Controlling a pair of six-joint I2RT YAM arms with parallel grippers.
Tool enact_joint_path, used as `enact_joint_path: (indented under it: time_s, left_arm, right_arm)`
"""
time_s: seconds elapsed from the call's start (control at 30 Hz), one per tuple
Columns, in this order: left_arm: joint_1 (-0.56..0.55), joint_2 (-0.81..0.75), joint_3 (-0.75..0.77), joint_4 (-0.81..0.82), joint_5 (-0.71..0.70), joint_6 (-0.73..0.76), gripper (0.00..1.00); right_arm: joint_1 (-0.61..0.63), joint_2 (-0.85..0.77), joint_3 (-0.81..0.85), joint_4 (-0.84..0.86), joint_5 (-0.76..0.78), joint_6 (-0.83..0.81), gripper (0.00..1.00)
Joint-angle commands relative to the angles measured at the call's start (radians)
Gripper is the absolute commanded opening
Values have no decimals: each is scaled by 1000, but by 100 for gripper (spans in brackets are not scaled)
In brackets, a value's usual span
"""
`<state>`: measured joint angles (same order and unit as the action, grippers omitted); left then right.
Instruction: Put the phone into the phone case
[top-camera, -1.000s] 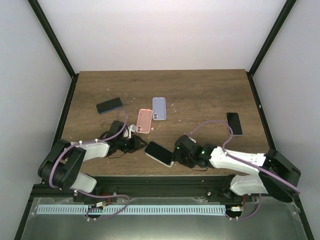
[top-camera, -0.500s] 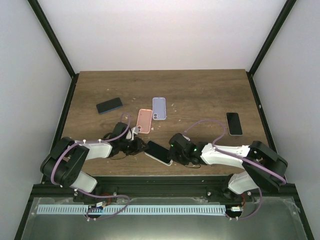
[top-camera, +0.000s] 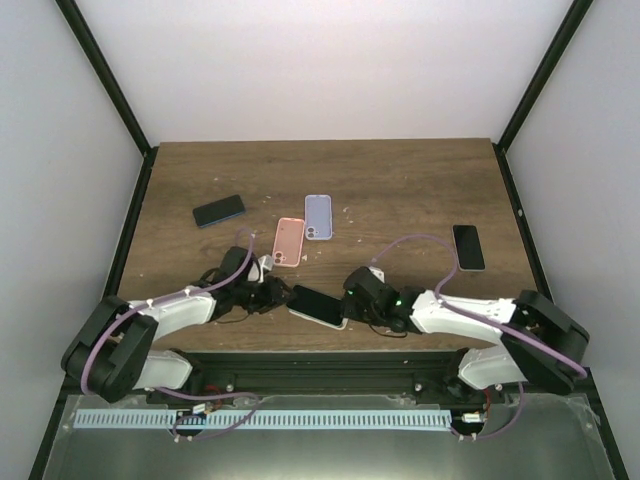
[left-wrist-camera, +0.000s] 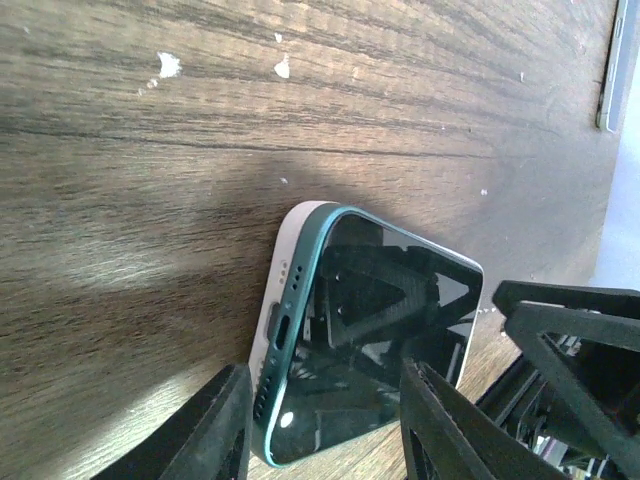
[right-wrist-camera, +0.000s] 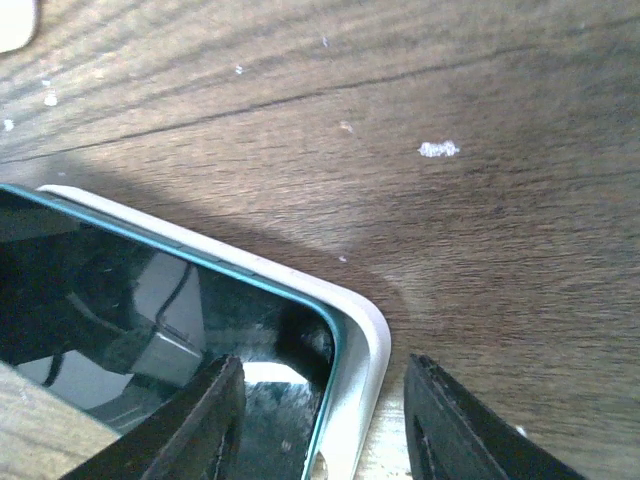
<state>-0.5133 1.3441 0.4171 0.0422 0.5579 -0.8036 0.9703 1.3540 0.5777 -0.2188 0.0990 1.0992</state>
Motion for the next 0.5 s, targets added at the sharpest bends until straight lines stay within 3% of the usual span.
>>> enact_joint_path:
  time_s: [0.0, 0.23, 0.47]
  left_arm:
    - [-5, -34, 41, -50, -26, 27, 43]
    - [-5, 17, 74, -75, -46, 63, 42]
    - [-5, 79, 71, -47, -46, 80, 33]
  right_arm:
    - [1, -91, -19, -56, 58, -3, 49]
    - [1, -108, -28, -44, 5, 18, 49]
    - [0, -34, -30, 18, -28, 26, 42]
